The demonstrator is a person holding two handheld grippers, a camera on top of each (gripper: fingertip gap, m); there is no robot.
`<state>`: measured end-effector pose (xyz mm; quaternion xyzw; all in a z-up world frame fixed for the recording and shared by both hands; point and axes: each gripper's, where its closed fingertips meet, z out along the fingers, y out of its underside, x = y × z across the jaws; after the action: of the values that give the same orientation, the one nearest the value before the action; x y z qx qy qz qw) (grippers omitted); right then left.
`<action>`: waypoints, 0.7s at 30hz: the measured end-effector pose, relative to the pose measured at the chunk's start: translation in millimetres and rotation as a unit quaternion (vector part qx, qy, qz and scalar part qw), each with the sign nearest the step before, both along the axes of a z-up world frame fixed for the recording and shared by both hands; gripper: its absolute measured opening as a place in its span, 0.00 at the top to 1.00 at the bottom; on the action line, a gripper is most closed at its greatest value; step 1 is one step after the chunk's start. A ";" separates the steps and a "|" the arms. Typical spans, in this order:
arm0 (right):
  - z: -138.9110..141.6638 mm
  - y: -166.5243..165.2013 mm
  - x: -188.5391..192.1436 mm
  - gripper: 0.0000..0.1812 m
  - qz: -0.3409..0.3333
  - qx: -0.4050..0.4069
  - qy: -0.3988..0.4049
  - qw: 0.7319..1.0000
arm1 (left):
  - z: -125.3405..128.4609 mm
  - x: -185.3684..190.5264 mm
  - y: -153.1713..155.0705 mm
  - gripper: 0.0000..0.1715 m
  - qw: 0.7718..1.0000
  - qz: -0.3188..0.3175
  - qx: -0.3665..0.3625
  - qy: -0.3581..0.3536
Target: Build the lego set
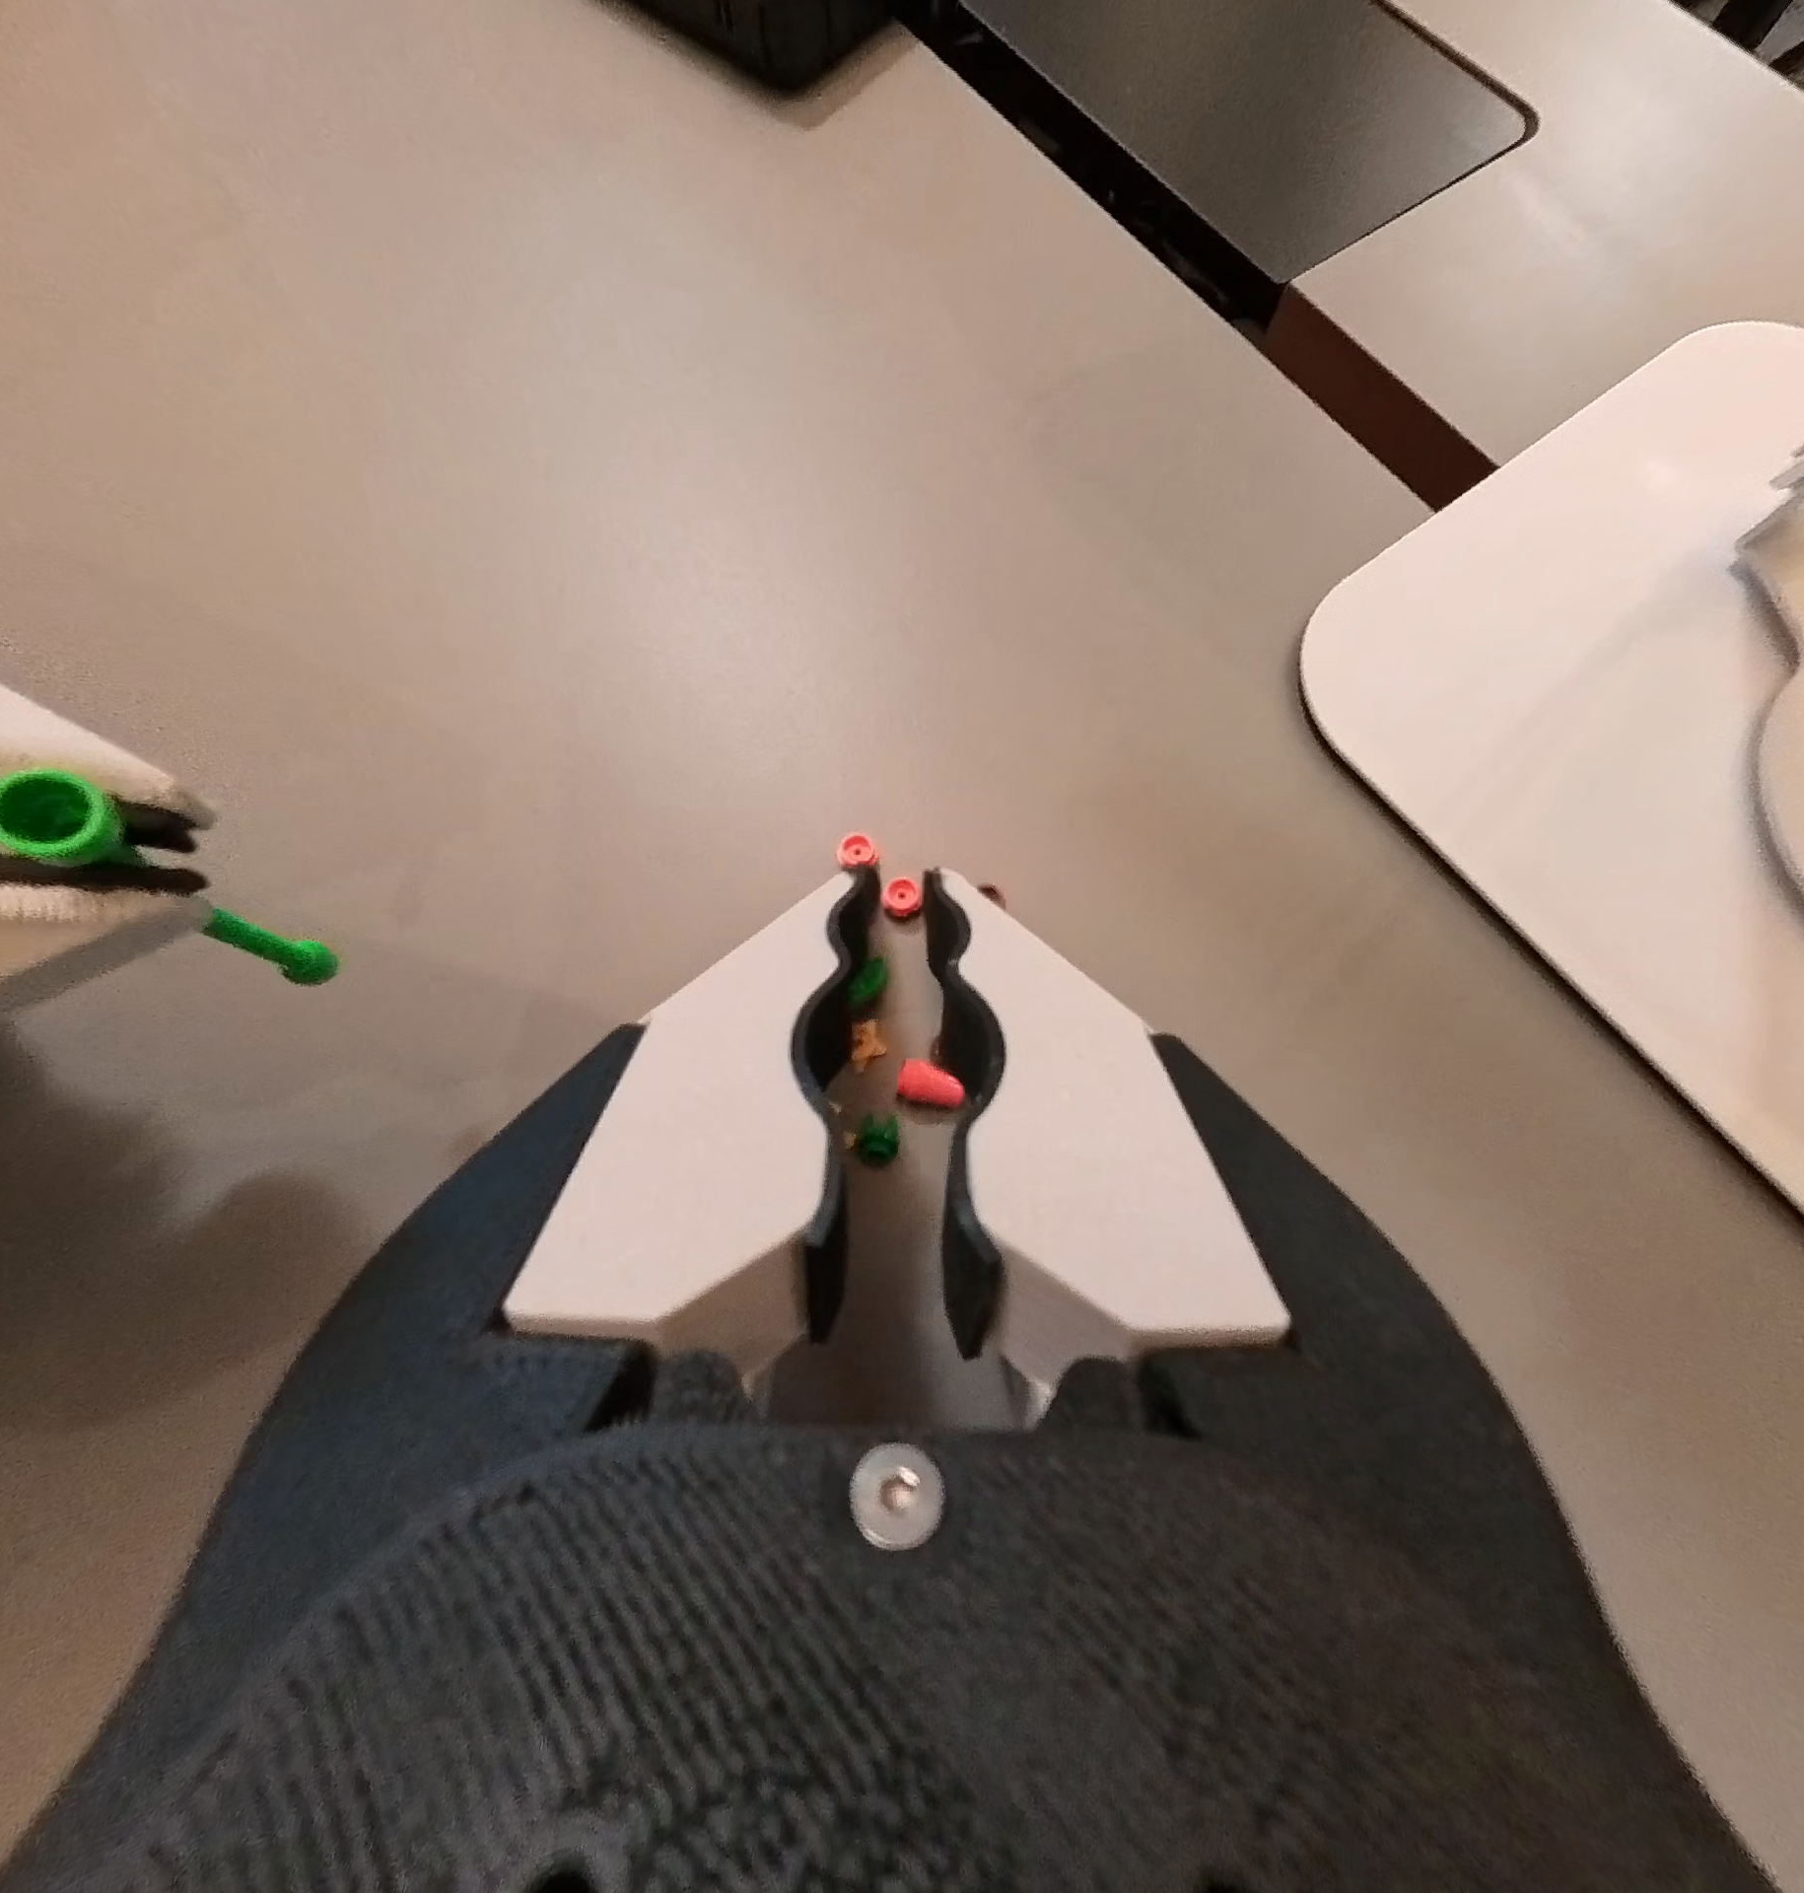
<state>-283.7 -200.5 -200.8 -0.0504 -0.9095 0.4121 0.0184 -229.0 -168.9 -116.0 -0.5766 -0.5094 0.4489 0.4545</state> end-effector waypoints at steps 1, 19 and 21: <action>0.1 -0.1 0.0 0.97 0.000 0.000 -0.001 1.000 | 0.1 0.1 -0.2 1.00 1.000 0.000 0.001 0.001; 105.0 31.4 46.6 0.97 0.034 -0.306 -0.200 0.930 | 2.2 1.8 0.2 1.00 1.000 0.008 -0.015 0.009; 141.9 52.6 64.5 0.97 0.079 -0.386 -0.360 0.846 | 2.3 1.9 0.1 1.00 1.000 0.008 -0.015 0.009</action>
<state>-219.2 -147.9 -58.9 -0.1263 -0.6206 0.6828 -0.3642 -227.0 -168.9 -113.7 -0.5751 -0.5029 0.4650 0.4473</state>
